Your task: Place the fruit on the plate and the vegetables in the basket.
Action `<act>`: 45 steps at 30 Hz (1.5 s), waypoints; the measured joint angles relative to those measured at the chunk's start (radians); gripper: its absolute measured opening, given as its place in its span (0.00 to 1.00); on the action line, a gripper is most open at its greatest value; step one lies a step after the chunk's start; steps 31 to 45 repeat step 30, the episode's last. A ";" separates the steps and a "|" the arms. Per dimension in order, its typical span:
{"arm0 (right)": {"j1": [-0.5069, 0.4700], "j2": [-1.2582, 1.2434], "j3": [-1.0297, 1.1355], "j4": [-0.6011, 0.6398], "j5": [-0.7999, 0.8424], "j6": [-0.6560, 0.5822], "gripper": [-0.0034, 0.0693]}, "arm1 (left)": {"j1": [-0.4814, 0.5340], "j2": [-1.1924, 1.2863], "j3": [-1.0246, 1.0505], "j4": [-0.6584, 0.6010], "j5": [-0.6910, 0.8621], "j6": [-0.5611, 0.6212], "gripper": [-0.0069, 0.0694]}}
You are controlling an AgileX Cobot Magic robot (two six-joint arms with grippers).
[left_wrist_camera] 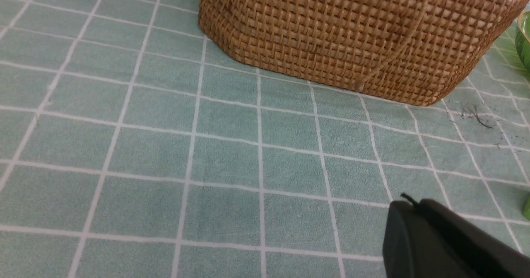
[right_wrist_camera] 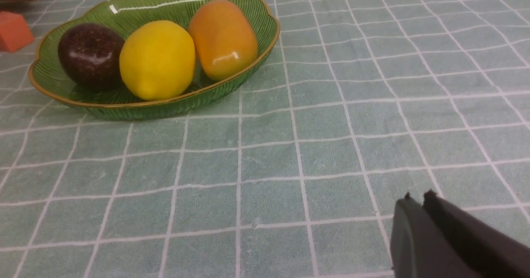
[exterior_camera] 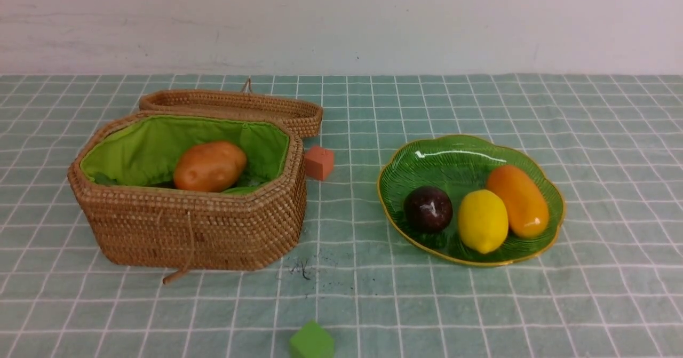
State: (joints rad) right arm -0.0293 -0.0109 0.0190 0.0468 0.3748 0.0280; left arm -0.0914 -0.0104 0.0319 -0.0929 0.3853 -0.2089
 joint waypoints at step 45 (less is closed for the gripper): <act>0.000 0.000 0.000 0.001 0.000 0.000 0.14 | 0.000 0.000 0.000 0.000 0.000 0.000 0.10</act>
